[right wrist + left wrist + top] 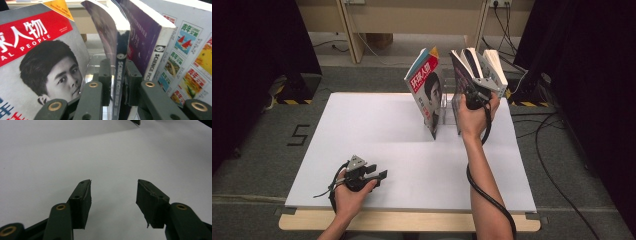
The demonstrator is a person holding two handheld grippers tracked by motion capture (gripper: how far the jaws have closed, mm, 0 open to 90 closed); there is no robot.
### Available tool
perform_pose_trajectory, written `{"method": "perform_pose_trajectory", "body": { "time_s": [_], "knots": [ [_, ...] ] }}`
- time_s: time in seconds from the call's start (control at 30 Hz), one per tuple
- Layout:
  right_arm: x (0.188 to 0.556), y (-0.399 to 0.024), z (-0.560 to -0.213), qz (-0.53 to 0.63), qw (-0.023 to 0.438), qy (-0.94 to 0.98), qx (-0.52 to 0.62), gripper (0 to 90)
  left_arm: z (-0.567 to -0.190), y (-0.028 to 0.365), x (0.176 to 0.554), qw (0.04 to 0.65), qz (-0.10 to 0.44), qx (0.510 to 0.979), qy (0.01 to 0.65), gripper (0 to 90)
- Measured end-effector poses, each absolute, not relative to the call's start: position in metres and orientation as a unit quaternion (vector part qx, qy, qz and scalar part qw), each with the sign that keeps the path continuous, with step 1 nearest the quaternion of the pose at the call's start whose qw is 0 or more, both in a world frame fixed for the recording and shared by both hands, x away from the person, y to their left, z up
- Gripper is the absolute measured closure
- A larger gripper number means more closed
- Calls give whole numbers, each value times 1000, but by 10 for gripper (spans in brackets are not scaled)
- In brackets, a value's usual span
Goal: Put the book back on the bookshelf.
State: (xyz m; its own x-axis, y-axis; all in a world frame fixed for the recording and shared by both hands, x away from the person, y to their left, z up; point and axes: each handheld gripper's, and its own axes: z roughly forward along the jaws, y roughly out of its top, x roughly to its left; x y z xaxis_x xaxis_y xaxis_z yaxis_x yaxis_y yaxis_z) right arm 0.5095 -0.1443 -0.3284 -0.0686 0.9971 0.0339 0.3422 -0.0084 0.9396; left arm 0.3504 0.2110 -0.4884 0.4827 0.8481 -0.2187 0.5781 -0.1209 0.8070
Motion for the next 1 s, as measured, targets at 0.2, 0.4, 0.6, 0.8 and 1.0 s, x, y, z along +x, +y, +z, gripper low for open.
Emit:
{"method": "perform_pose_trajectory", "body": {
  "time_s": [0.2,0.4,0.6,0.8,1.0],
  "knots": [
    [498,-149,-326,433,385,589,563,791,-488,211,350,451,151,734,486,449],
    [490,-154,-327,435,383,588,564,802,-488,209,350,450,150,735,485,449],
    [484,-160,-328,435,384,585,566,790,-488,209,350,448,150,736,485,449],
    [479,-163,-331,436,382,587,565,777,-489,208,350,448,150,735,485,449],
    [475,-167,-337,436,375,590,567,768,-489,207,350,449,149,736,484,449]
  ]
}}
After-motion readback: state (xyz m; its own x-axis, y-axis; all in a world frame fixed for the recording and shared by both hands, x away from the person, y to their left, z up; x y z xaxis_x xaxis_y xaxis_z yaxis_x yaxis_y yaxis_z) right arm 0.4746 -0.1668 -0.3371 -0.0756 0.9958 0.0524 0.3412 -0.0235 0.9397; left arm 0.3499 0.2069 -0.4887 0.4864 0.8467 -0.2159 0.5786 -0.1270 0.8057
